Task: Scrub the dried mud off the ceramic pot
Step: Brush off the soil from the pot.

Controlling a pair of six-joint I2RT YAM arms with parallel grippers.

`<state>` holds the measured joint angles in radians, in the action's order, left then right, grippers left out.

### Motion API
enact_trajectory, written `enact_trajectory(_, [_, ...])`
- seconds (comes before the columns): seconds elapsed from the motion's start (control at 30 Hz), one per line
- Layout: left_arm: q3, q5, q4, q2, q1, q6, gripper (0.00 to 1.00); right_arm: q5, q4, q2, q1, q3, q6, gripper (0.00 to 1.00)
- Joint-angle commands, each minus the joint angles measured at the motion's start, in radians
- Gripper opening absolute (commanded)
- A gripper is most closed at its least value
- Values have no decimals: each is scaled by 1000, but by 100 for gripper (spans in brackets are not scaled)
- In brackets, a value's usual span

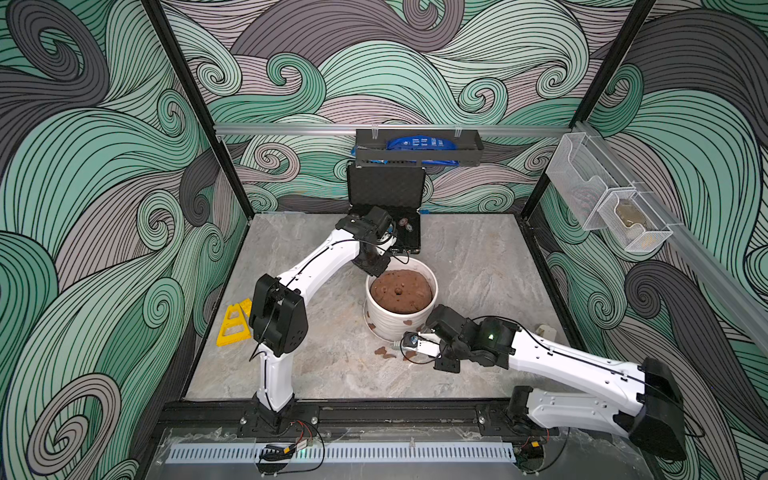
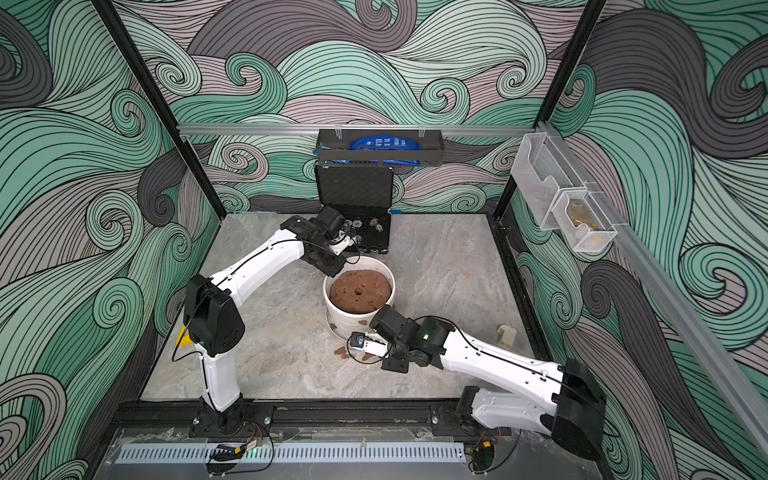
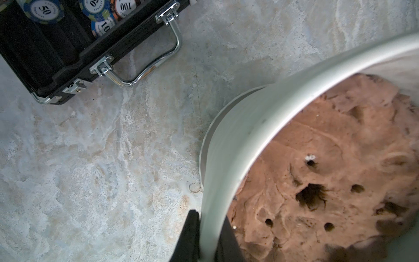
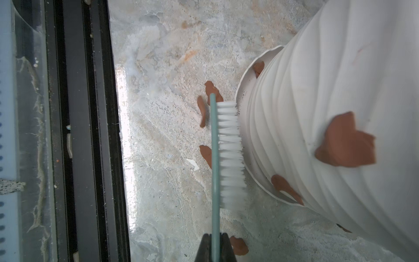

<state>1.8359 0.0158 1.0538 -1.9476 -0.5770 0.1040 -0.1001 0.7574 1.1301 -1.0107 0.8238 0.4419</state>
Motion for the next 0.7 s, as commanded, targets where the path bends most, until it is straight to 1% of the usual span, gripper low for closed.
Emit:
enact_trajectory(0.0, [40,47,1,-20,4,86,14,30,31,-34,9,44,1,0])
enact_trajectory(0.27, [42,69,0,-36,8,109,15,77,-17,-103,57,84,-13,0])
enact_trajectory(0.53, [48,76,6,-36,9,118,15,76,-19,-98,123,86,-9,0])
enact_trajectory(0.67, [48,83,7,-39,8,117,15,61,-13,-97,140,82,-11,0])
